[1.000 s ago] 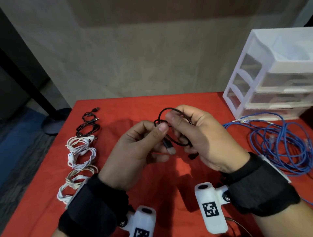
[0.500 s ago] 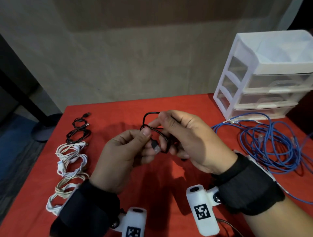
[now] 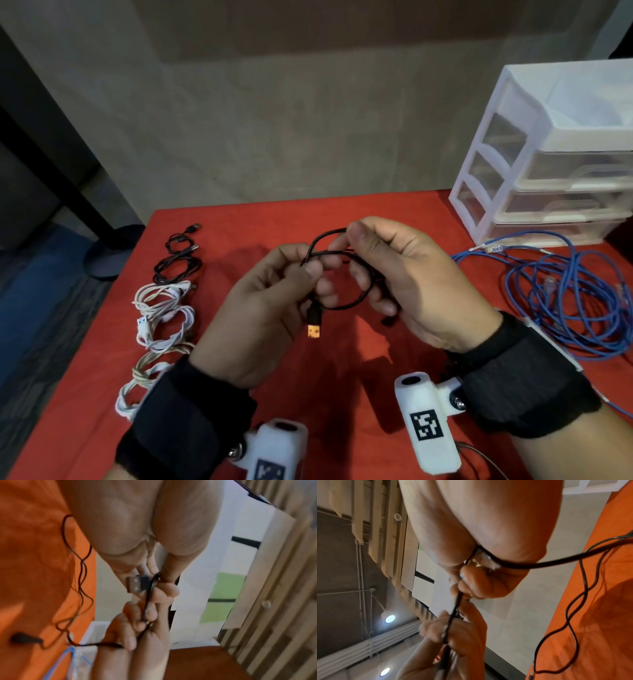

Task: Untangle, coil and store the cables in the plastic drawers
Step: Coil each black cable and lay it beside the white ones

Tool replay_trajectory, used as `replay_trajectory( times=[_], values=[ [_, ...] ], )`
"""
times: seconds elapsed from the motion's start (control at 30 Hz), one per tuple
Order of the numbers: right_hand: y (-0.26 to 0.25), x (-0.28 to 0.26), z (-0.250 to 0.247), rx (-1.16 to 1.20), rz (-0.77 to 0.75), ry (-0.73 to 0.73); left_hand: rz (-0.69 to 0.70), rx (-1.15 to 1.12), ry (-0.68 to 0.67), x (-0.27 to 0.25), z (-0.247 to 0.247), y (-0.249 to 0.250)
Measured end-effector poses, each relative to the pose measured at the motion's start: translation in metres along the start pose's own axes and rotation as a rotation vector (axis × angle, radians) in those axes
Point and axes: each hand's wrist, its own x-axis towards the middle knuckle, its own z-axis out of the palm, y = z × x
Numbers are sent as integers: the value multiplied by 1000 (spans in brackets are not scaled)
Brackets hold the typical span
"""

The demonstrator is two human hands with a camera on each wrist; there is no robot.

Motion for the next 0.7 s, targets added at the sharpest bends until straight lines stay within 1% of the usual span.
replay_trajectory(
  times=[0.07, 0.13, 0.23, 0.37, 0.43, 0.53, 0.6, 0.7],
  values=[
    [-2, -1, 0, 7, -10, -12, -78, -83, -57, -2, 6, 9],
    [0, -2, 2, 13, -11, -6, -156, -119, -60, -4, 11, 15],
    [5, -2, 3, 10, -13, 9, -218, -28, -64, -5, 12, 19],
    [6, 0, 3, 75, 29, -11, -170, -73, -113, -9, 8, 19],
    [6, 1, 2, 60, 43, -14, -133, -111, -126, -9, 10, 19],
    [6, 6, 0, -52, 19, 76, -58, -116, -83, -8, 14, 16],
    [9, 8, -2, -82, -23, 136, -17, -104, -47, -7, 17, 12],
    [15, 11, -6, -124, -66, 171, 47, -174, -47, -9, 19, 12]
  ],
)
